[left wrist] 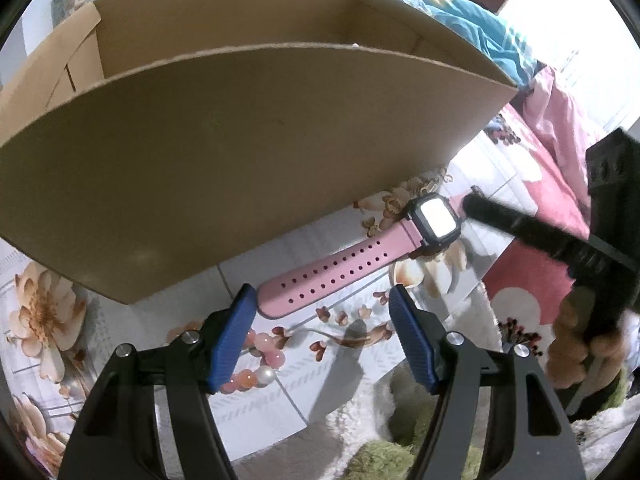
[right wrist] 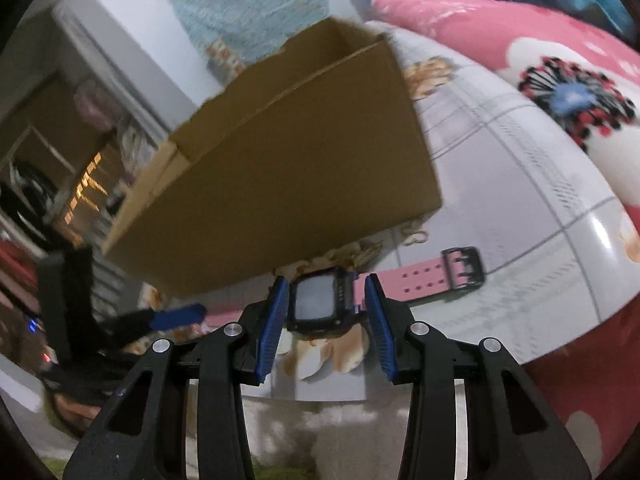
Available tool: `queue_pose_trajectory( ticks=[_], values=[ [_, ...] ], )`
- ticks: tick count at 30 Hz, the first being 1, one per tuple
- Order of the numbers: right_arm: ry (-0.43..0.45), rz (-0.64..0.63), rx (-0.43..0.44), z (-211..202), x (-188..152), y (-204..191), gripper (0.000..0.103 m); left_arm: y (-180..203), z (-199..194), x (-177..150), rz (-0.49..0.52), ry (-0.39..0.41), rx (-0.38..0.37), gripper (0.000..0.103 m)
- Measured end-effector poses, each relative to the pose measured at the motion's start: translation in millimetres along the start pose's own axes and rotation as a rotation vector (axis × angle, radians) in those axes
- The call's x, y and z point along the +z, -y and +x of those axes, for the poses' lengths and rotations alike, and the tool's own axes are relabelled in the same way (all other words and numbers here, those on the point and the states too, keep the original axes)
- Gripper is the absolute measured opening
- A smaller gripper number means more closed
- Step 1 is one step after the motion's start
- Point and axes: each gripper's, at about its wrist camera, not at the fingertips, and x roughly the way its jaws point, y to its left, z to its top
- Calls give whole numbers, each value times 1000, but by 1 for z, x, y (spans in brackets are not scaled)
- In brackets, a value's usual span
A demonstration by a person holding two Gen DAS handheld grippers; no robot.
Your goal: Organize jewelry
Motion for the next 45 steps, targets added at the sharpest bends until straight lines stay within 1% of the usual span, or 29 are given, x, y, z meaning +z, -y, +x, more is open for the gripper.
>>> queue_pose_trajectory(
  ticks=[5, 12, 18, 22, 25, 27, 29, 32, 35, 40, 45],
  values=[
    [-2, -61, -65, 1, -5, -10, 36, -7, 0, 4, -61, -1, -56, 66],
    [-4, -54, -56, 1, -2, -7, 36, -21, -3, 6, -164, 13, -141, 66],
    [-2, -42, -43, -1, -4, -2, 36, -20, -3, 7, -177, 18, -154, 68],
    [-1, -42, -43, -4, -5, 1, 36, -19, -2, 8, -168, 14, -142, 68],
    [1, -39, -40, -4, -4, 2, 36, -18, -7, 6, -168, 41, -142, 68],
    [1, -33, -35, -3, -4, 3, 36, -17, -13, 5, -162, 72, -165, 68],
    [2, -28, -30, -2, -3, 2, 36, -17, -21, 6, -164, 110, -211, 68],
    [3, -31, -33, -3, -3, 3, 36, -12, -29, 6, -155, 143, -265, 68],
    [4, -33, -37, 1, -1, -2, 36, -9, -28, 4, -153, 145, -285, 68],
    [9, -28, -35, 2, -1, -3, 36, -17, -22, 0, -208, 145, -314, 68],
    [10, -30, -35, 2, -1, -3, 36, -28, -18, -3, -278, 156, -368, 61]
  ],
)
